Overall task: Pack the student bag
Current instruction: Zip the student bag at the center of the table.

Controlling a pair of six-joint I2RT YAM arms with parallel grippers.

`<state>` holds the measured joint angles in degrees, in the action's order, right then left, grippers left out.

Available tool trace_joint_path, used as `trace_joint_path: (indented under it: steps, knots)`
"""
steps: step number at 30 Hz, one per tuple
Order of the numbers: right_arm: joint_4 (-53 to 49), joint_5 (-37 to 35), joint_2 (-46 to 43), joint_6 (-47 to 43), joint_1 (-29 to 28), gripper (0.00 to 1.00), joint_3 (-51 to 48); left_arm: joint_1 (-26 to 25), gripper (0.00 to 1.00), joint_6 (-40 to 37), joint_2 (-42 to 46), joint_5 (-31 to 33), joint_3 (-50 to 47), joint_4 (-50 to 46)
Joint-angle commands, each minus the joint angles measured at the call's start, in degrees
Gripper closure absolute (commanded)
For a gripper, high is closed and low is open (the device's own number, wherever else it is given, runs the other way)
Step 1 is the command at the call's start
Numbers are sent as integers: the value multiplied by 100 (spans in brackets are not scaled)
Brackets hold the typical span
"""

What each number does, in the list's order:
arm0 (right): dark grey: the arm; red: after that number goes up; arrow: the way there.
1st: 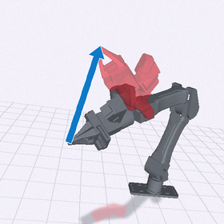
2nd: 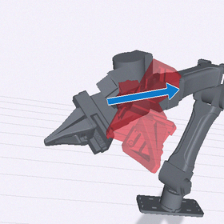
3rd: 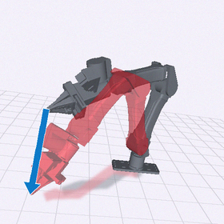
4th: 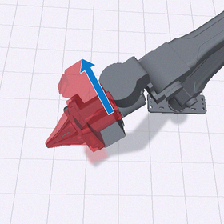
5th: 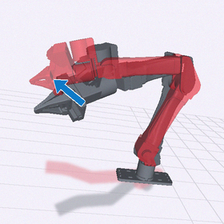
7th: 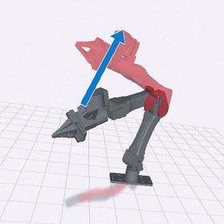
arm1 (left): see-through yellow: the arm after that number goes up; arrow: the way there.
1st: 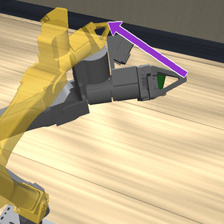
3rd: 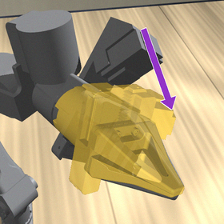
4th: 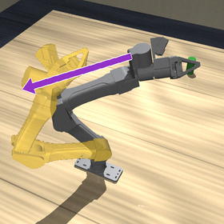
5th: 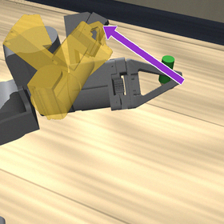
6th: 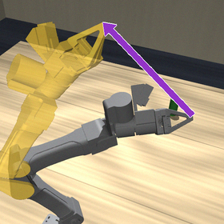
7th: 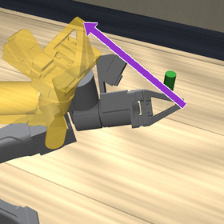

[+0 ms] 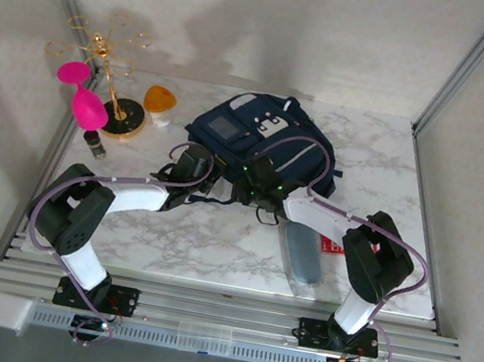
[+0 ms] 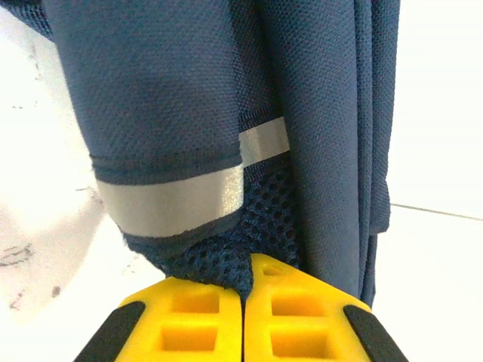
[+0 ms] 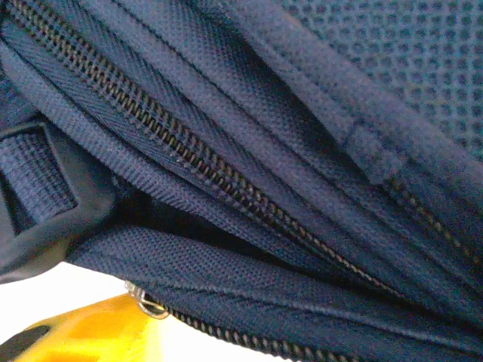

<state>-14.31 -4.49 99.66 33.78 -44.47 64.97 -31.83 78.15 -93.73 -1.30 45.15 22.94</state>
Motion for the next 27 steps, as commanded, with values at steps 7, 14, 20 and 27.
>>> trace_joint_path:
  steps: [7,14,20,27]
  knots:
    - [752,1128,-595,-1676,622,51,-201,-490,100,277,193,-330,124,423]
    - [786,307,-1271,-502,156,56,-812,-498,100,288,61,-327,249,479]
    - [218,-305,-868,54,-163,54,-399,-499,100,312,19,-364,284,501]
    - [150,-630,-941,372,-263,60,-665,-490,100,299,-14,-371,302,474]
